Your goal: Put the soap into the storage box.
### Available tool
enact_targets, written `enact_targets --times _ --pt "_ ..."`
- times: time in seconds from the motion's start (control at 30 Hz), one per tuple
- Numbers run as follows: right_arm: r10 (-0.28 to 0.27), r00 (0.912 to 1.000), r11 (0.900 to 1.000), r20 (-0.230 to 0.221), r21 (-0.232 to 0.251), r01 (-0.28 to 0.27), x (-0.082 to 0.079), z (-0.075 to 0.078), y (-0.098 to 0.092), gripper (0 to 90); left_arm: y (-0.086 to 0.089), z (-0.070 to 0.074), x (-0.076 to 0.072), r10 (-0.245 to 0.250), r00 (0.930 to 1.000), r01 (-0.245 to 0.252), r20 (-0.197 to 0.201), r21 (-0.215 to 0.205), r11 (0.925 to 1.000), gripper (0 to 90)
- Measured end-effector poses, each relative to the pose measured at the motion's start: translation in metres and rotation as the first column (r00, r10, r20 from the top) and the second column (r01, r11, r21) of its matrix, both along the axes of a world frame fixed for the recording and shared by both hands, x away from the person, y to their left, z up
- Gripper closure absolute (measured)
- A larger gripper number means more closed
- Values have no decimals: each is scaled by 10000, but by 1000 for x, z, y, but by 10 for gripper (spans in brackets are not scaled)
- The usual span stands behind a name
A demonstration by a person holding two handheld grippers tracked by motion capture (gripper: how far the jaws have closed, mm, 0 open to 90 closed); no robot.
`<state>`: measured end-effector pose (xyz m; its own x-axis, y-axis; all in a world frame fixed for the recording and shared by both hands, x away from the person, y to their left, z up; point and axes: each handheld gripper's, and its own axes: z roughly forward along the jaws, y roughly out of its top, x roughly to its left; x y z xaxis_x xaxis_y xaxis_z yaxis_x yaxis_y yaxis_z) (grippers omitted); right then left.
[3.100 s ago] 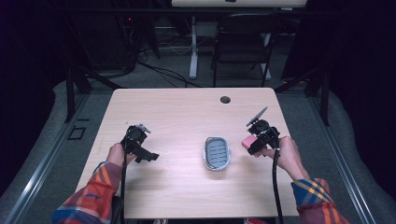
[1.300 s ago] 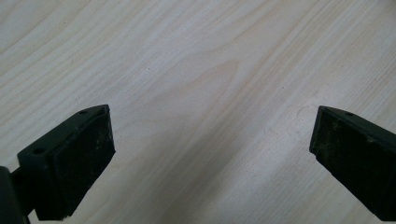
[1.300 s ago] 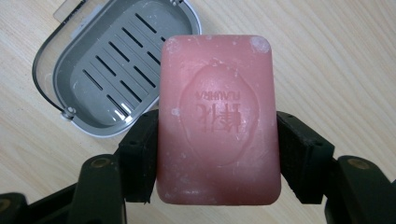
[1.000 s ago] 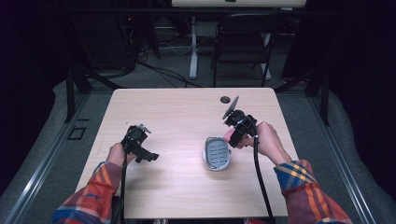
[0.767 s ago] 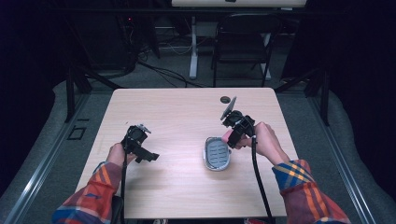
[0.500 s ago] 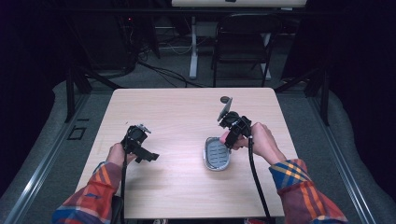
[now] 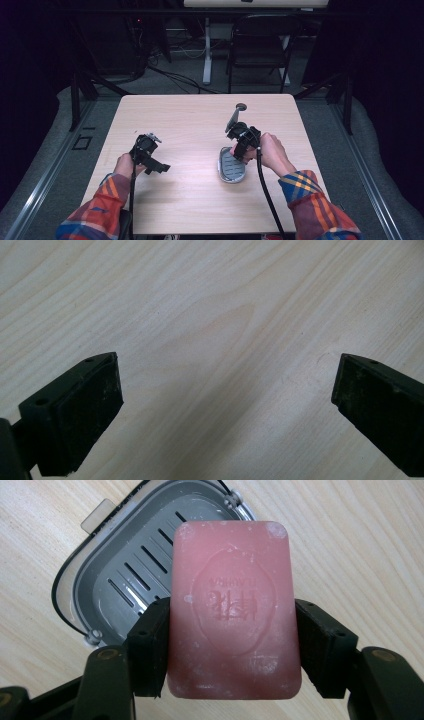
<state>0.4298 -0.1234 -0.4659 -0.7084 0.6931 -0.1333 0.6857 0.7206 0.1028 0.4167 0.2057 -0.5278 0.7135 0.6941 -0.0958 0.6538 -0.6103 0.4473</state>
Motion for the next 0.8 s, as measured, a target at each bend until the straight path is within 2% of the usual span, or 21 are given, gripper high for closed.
enact_targets --times 0.03,0.33,0.47,0.53,0.67,0.77,0.8 --pt "-80 10000 9999 38 117 79 0 -1 1 370 0 0 0 8 10000 -8 -17 -19 10000 0" --pt "-134 9999 9999 -32 78 135 1 -11 10 370 -4 -1 3 -101 9999 101 -57 -4 9999 0" --pt "-100 9999 9999 18 -117 101 2 -12 15 370 -4 -1 4 -121 9999 121 -60 -6 9999 0" --pt "-160 9999 9999 63 -30 160 3 -14 16 370 -4 -2 4 -141 9999 141 -85 3 9999 0" --pt "-121 9999 9998 13 -163 122 4 -17 21 369 -1 -1 2 -74 9999 73 -93 -49 10000 0" --pt "-231 9997 9997 -40 -121 230 4 -17 24 369 0 0 0 -34 10000 33 -59 -78 10000 0" --pt "-357 9994 9993 -36 105 357 2 -19 25 369 0 0 0 -55 10000 55 -38 -54 10000 0"
